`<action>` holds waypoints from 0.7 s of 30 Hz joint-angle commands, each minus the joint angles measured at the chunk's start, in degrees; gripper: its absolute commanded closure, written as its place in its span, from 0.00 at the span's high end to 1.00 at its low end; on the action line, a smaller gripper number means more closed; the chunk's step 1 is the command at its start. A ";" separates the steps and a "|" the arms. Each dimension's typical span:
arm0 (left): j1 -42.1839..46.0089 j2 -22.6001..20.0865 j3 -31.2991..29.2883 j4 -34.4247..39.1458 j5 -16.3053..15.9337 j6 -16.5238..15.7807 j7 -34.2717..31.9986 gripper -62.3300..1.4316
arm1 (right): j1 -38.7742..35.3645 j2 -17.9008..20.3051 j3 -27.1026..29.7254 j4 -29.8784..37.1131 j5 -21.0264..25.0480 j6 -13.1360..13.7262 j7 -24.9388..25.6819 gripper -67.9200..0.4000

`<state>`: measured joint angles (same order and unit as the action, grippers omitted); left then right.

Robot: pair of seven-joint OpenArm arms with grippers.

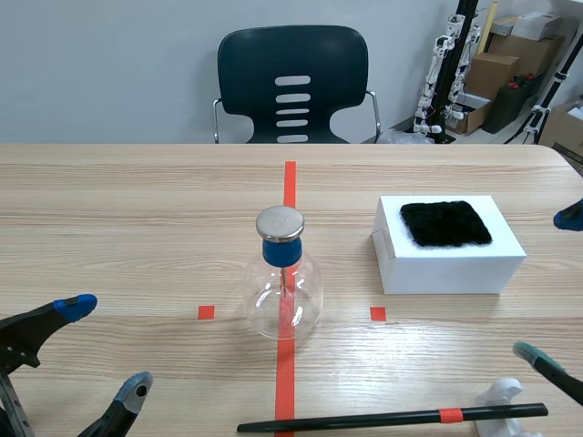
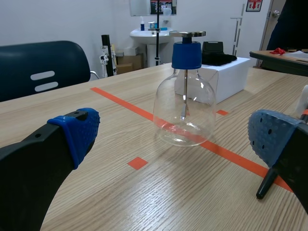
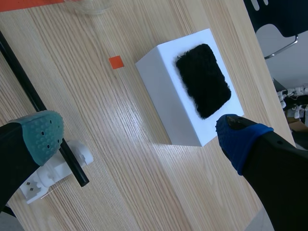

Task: Do the electroscope experiment. put the rod down on the box

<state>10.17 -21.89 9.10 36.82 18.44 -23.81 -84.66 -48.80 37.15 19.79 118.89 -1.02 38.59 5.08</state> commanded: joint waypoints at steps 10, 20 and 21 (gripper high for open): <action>0.13 0.24 0.00 0.26 -0.39 0.13 -0.98 1.00 | 0.22 0.31 -0.09 0.31 0.17 -0.24 0.22 1.00; 0.13 0.24 0.00 0.26 -0.39 0.13 -0.98 1.00 | 0.22 0.31 -0.09 0.31 0.17 -0.24 -0.59 1.00; 0.13 0.24 0.00 0.26 -0.39 0.13 -0.98 1.00 | 0.22 0.31 -0.09 0.31 0.17 -0.24 -0.68 1.00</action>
<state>10.17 -21.89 9.10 36.82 18.44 -23.81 -84.66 -48.80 37.15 19.79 118.89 -1.04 38.59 4.01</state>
